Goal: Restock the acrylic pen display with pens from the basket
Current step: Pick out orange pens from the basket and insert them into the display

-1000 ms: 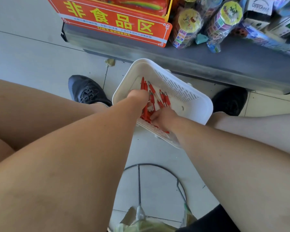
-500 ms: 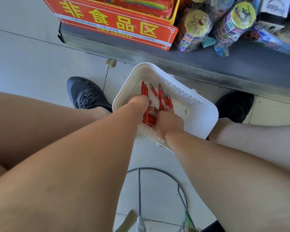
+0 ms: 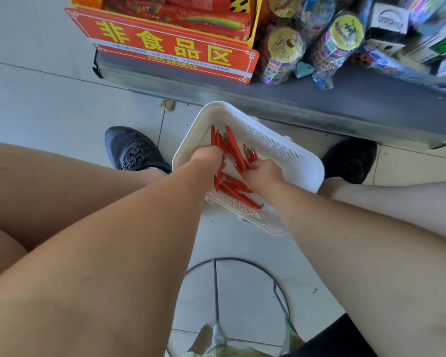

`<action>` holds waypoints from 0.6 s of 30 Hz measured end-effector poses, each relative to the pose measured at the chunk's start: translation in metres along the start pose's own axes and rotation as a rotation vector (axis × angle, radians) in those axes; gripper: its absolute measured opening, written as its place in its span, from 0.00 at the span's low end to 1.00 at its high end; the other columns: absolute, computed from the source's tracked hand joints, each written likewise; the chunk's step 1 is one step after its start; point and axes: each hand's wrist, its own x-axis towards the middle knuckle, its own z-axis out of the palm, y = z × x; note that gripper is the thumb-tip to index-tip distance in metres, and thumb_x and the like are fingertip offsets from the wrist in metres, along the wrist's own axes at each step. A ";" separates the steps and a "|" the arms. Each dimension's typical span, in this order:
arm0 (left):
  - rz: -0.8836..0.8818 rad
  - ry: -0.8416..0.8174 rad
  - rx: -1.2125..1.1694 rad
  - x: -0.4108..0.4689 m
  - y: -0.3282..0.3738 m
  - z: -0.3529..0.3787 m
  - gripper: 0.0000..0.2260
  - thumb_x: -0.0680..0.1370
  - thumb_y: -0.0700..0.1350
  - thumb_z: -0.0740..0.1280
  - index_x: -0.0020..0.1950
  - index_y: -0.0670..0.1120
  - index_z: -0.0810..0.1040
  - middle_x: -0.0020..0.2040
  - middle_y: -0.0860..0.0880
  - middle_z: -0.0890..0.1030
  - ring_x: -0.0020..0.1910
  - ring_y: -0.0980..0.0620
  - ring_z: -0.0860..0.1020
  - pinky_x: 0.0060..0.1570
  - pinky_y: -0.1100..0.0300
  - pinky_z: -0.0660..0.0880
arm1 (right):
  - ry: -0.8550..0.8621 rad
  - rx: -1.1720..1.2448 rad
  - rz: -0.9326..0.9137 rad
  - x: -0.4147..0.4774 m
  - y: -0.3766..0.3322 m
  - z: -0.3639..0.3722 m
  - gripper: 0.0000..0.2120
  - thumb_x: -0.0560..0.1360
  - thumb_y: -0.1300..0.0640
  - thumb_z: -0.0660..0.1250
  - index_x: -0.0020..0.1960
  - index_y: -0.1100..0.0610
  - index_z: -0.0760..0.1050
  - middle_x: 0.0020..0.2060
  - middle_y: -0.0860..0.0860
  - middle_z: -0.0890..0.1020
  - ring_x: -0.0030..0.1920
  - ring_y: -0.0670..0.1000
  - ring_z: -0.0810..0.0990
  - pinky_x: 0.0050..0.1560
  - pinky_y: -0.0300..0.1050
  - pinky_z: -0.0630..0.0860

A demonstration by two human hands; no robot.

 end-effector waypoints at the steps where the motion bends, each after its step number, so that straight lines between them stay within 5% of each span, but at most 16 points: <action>1: 0.025 -0.009 0.022 -0.001 0.000 0.000 0.09 0.80 0.39 0.59 0.45 0.46 0.78 0.40 0.50 0.79 0.38 0.53 0.78 0.46 0.55 0.77 | -0.065 0.039 0.020 -0.002 -0.002 -0.004 0.06 0.76 0.57 0.67 0.50 0.52 0.83 0.38 0.49 0.81 0.44 0.53 0.81 0.46 0.45 0.76; 5: 0.157 -0.037 0.137 -0.008 0.000 -0.004 0.09 0.79 0.36 0.65 0.45 0.47 0.81 0.44 0.47 0.84 0.46 0.51 0.84 0.55 0.48 0.80 | -0.210 0.110 0.007 -0.018 -0.009 -0.019 0.03 0.77 0.56 0.71 0.50 0.50 0.81 0.40 0.51 0.82 0.39 0.50 0.81 0.34 0.41 0.72; 13: 0.341 -0.130 0.228 -0.047 -0.002 -0.019 0.09 0.81 0.40 0.63 0.46 0.49 0.81 0.48 0.45 0.85 0.49 0.46 0.84 0.54 0.46 0.80 | -0.223 0.117 -0.245 -0.067 -0.028 -0.029 0.03 0.76 0.52 0.72 0.47 0.49 0.84 0.43 0.48 0.84 0.47 0.50 0.82 0.51 0.44 0.76; 18: 0.550 -0.195 0.297 -0.093 0.013 -0.031 0.06 0.77 0.43 0.70 0.53 0.48 0.83 0.49 0.43 0.85 0.51 0.40 0.84 0.56 0.41 0.80 | -0.121 -0.047 -0.457 -0.107 -0.056 -0.050 0.12 0.79 0.49 0.67 0.38 0.49 0.80 0.29 0.45 0.79 0.32 0.44 0.77 0.34 0.39 0.68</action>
